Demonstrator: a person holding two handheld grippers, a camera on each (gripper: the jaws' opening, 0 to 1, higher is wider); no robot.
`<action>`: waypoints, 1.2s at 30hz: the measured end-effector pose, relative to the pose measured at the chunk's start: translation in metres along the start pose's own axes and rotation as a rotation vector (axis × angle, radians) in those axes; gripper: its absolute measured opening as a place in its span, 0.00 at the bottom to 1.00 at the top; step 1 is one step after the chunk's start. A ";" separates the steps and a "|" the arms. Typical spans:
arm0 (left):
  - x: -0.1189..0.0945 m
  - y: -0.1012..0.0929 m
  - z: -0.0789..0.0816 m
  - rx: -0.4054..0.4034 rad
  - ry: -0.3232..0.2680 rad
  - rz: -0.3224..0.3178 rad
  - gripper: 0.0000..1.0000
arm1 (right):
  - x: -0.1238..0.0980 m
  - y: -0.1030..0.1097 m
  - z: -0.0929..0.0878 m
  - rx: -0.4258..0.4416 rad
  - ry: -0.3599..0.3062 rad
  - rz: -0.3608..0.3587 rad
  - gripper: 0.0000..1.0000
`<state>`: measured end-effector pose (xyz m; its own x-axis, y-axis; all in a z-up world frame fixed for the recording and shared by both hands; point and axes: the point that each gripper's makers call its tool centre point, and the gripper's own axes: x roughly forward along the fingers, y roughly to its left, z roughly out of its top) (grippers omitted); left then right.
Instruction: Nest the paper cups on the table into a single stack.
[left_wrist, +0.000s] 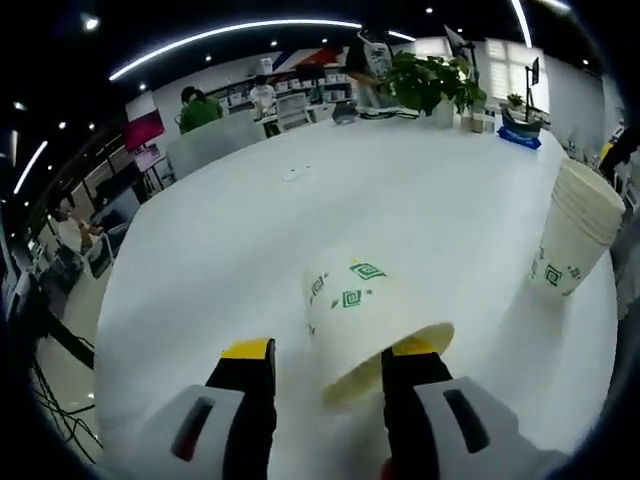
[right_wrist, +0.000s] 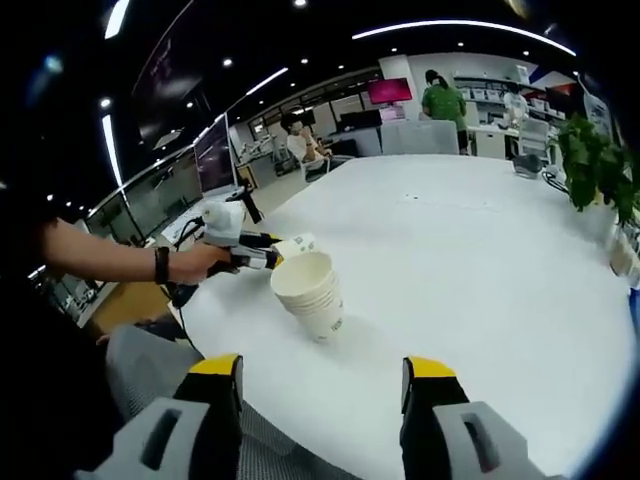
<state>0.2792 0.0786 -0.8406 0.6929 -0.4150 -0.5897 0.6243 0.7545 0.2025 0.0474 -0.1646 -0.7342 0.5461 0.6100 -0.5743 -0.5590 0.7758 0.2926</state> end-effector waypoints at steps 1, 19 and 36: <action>0.001 -0.001 0.001 0.007 0.000 -0.003 0.34 | -0.001 0.000 0.000 0.003 -0.003 -0.001 0.64; -0.015 0.008 0.025 0.072 0.031 -0.063 0.00 | 0.012 0.002 0.009 -0.029 -0.008 0.008 0.64; -0.055 -0.006 0.057 0.169 0.062 -0.168 0.00 | 0.014 0.009 0.013 -0.079 -0.008 0.064 0.65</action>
<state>0.2581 0.0678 -0.7648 0.5536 -0.4919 -0.6719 0.7841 0.5796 0.2218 0.0581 -0.1470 -0.7303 0.5122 0.6593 -0.5504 -0.6404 0.7202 0.2668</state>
